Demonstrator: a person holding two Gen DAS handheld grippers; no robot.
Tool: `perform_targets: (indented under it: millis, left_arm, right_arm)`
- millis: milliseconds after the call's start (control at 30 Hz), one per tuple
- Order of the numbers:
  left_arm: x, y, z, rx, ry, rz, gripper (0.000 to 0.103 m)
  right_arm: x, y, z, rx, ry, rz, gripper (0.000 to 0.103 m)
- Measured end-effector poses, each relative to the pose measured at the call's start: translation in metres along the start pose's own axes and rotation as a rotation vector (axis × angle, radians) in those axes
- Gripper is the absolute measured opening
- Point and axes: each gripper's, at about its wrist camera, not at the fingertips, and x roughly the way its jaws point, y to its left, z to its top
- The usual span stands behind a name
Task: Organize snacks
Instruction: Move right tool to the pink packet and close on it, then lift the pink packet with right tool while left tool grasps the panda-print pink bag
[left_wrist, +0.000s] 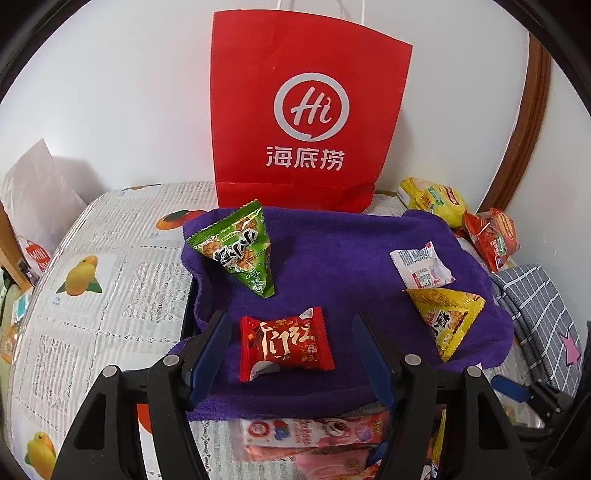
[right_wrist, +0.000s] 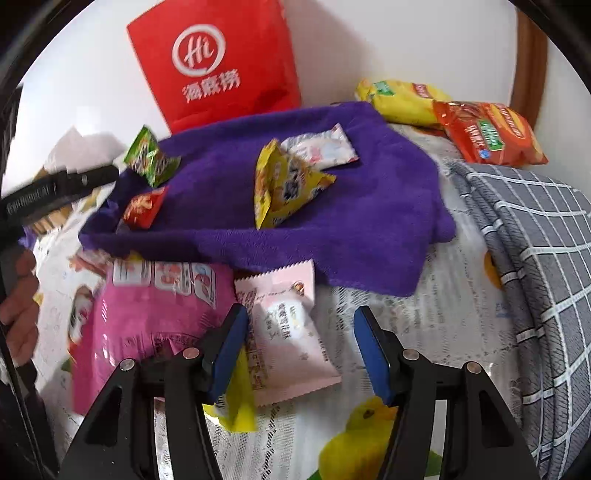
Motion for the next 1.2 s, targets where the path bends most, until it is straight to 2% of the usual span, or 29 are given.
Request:
perform_targets:
  millis: [67, 167, 233, 267, 333, 367, 400, 800, 1033, 1200]
  left_arm:
    - [-0.001, 0.002, 0.000, -0.006, 0.002, -0.004, 0.066]
    - [-0.002, 0.002, 0.001, -0.009, 0.003, -0.011, 0.066]
    - [-0.003, 0.001, 0.001, -0.007, 0.000, -0.012, 0.066]
    - [-0.003, 0.001, 0.001, -0.005, 0.000, -0.010, 0.066]
    - [-0.003, 0.000, 0.001, -0.004, -0.001, -0.007, 0.066]
    - [-0.003, 0.001, 0.001, -0.006, -0.003, -0.006, 0.066]
    - [-0.004, 0.001, 0.001, -0.007, -0.004, -0.006, 0.066]
    - [-0.009, 0.006, -0.001, -0.009, 0.002, -0.008, 0.066]
    - [-0.017, 0.009, -0.014, 0.021, 0.013, -0.006, 0.066]
    - [-0.020, 0.024, -0.031, -0.016, 0.046, -0.034, 0.066]
  right_arm:
    - [0.002, 0.006, -0.002, -0.024, -0.010, -0.021, 0.065]
    - [0.007, 0.021, -0.006, -0.095, -0.016, -0.061, 0.077]
    - [0.007, 0.028, -0.007, -0.131, -0.030, -0.089, 0.072]
    - [0.006, 0.027, -0.008, -0.129, -0.031, -0.070, 0.070]
    - [0.004, 0.022, -0.008, -0.102, -0.040, -0.073, 0.055]
    - [0.003, 0.020, -0.008, -0.086, -0.046, -0.089, 0.045]
    - [0.002, 0.017, -0.008, -0.074, -0.050, -0.091, 0.042]
    - [-0.004, 0.001, -0.013, 0.017, -0.067, -0.062, 0.041]
    - [-0.003, 0.003, -0.012, 0.006, -0.063, -0.077, 0.041]
    - [-0.002, 0.008, -0.012, -0.018, -0.057, -0.101, 0.042]
